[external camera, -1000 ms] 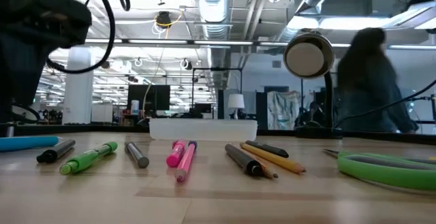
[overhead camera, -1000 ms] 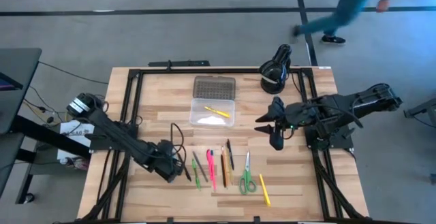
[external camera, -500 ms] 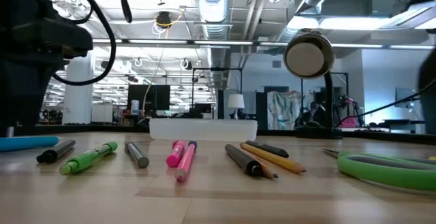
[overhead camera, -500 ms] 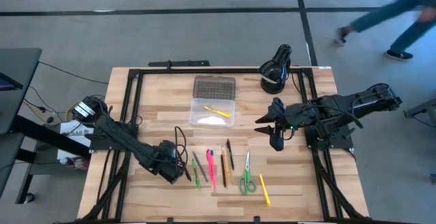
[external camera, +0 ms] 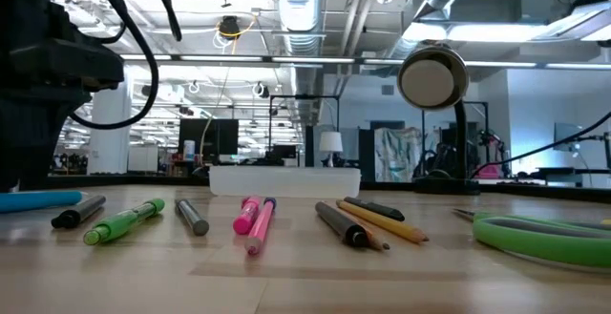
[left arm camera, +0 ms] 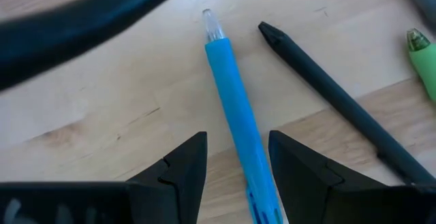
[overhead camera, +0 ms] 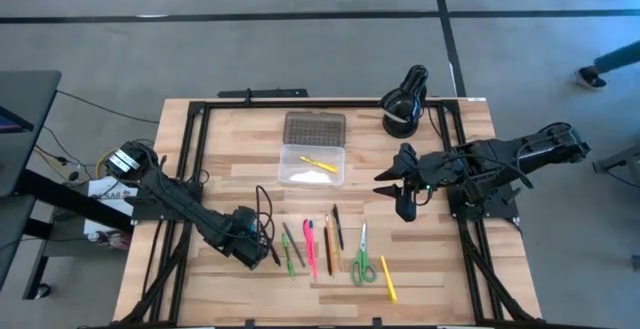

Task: Pick & place school supplies into a supply box
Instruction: Put the blue pen into the supply box

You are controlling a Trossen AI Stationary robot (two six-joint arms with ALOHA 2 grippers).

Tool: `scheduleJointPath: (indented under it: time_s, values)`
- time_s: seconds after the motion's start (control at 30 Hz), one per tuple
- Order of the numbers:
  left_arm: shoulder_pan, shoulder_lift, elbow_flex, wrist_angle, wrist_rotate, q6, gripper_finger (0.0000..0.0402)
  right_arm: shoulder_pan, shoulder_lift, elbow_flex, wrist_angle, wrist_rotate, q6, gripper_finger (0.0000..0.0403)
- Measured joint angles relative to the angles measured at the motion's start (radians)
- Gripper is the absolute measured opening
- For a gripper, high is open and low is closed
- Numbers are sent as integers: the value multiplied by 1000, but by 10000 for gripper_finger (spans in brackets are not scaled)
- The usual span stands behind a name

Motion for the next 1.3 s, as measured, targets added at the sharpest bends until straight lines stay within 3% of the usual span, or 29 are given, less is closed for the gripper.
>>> scheduleJointPath:
  time_s: [0.77, 1.3]
  values:
    - [0, 0, -1, 2, -36, 56, 153, 0, 0, 1, 0, 0, 0, 138]
    - [0, 31, -1, 31, 25, 68, 153, -2, 0, 1, -1, 0, -9, 138]
